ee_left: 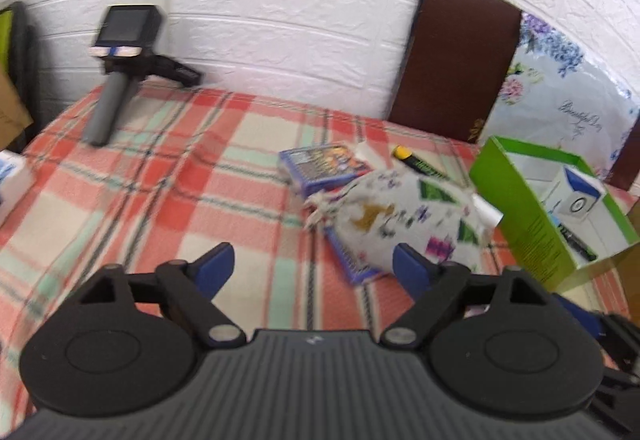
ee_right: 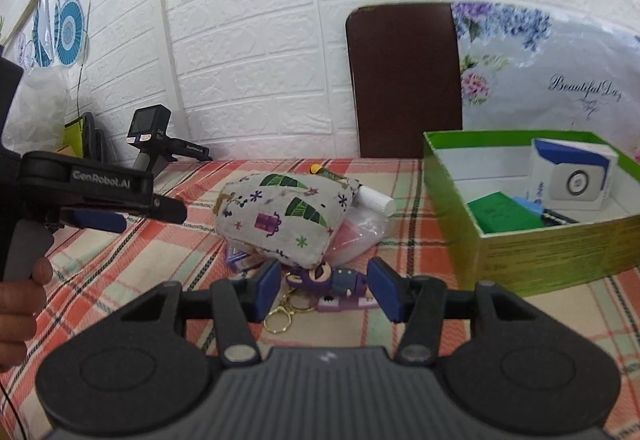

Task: Organize objects
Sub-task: 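Move the left gripper to the floral cloth pouch, then grasp the floral cloth pouch with the left gripper and lift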

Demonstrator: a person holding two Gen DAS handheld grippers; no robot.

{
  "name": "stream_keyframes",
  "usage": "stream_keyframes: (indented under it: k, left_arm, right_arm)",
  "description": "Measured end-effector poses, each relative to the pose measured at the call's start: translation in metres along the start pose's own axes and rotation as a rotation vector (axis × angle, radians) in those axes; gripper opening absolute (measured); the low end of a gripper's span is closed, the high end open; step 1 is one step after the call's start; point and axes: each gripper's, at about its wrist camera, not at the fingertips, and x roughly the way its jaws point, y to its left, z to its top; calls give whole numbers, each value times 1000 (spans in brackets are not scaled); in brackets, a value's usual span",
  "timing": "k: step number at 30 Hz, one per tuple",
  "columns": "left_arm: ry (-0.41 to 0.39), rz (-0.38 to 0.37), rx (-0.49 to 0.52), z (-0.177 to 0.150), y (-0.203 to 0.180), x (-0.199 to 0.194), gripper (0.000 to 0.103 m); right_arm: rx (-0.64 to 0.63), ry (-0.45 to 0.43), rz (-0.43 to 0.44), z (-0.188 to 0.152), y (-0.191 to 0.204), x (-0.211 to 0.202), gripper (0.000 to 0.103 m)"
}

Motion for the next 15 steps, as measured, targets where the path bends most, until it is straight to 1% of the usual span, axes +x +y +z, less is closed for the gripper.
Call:
stream_keyframes:
  k: [1, 5, 9, 11, 12, 13, 14, 15]
  left_arm:
    - [7, -14, 2, 3, -1, 6, 94]
    - [51, -64, -44, 14, -4, 33, 95]
    - [55, -103, -109, 27, -3, 49, 96]
    - [58, -115, -101, 29, -7, 57, 90]
    - [70, -119, -85, 29, -11, 63, 79]
    - [83, -130, -79, 27, -13, 69, 73]
    - [81, -130, -83, 26, -14, 71, 72]
    - [66, -122, -78, 24, -15, 70, 65]
  right_arm:
    - [-1, 5, 5, 3, -1, 7, 51]
    - [-26, 27, 32, 12, -1, 33, 57]
    - [-72, 45, 57, 19, 3, 58, 60]
    - [-75, 62, 82, 22, 1, 72, 60]
    - [-79, 74, 100, 22, 2, 80, 62]
    - [-81, 88, 117, 22, 4, 87, 62]
    - [-79, 92, 123, 21, 4, 91, 60]
    - [-83, 82, 122, 20, 7, 92, 52]
